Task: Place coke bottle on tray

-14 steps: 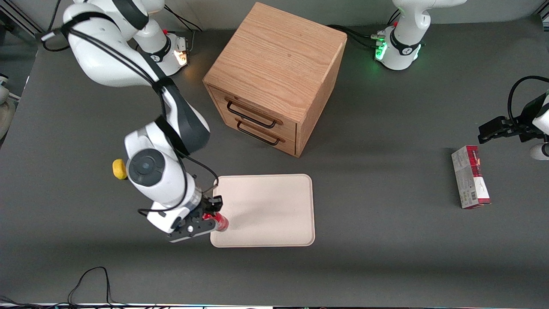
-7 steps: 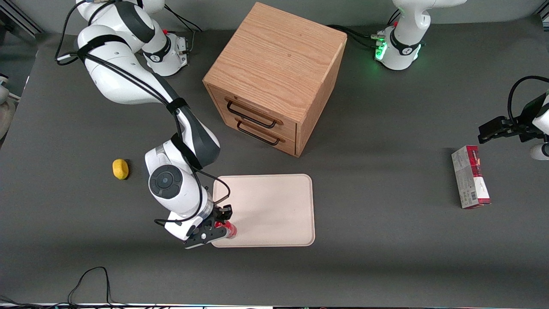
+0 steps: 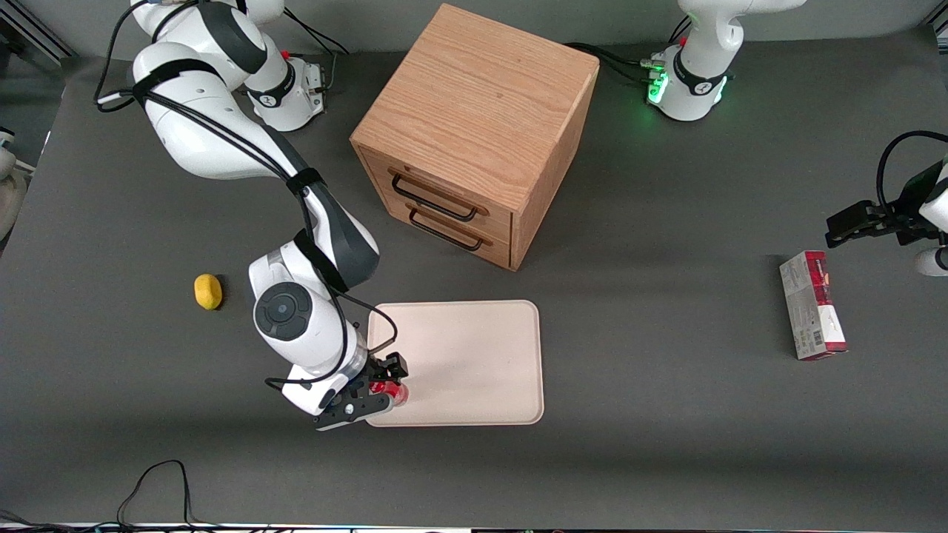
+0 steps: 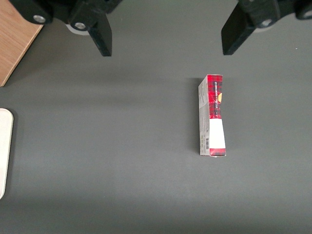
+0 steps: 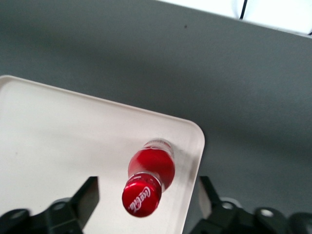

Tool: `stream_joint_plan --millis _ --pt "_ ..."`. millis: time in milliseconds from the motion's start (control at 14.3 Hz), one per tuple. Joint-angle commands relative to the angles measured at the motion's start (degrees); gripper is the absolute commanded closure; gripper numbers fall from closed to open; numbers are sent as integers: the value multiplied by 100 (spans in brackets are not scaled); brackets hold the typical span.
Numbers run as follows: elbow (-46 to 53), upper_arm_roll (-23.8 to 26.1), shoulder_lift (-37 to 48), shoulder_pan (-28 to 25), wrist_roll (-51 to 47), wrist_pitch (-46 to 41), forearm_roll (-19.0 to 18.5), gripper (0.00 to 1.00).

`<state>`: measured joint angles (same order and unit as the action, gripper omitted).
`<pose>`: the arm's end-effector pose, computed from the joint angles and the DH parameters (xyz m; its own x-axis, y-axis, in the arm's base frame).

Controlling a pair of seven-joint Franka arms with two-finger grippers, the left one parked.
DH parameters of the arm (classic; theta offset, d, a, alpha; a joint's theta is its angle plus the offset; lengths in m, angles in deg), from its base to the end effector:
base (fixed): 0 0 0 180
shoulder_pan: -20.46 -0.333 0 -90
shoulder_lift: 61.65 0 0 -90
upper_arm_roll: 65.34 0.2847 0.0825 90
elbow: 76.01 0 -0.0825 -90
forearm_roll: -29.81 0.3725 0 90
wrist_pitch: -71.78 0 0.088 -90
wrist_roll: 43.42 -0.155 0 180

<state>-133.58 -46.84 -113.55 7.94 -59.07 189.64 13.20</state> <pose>0.7045 0.3017 0.2753 0.9559 0.2311 0.1812 0.2395 -0.9706 -0.0258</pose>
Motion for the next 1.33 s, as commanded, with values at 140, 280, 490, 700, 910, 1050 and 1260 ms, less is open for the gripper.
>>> stream_joint_plan --millis 140,280,490,700,910,1050,1260 --pt "-1612 -178 1767 302 -175 -343 805 0" --pt "-2500 -731 2637 303 -70 -343 1464 0" --pt "-3828 -1381 3947 303 115 -500 1854 0" --pt "-4620 -1953 4985 286 142 -870 1942 0" --pt "-5150 -2446 5673 277 466 -984 1942 0" --pt "-4967 -2605 5657 277 886 -1353 1925 0" --pt "-4676 -2596 5490 277 845 -1582 1872 0"
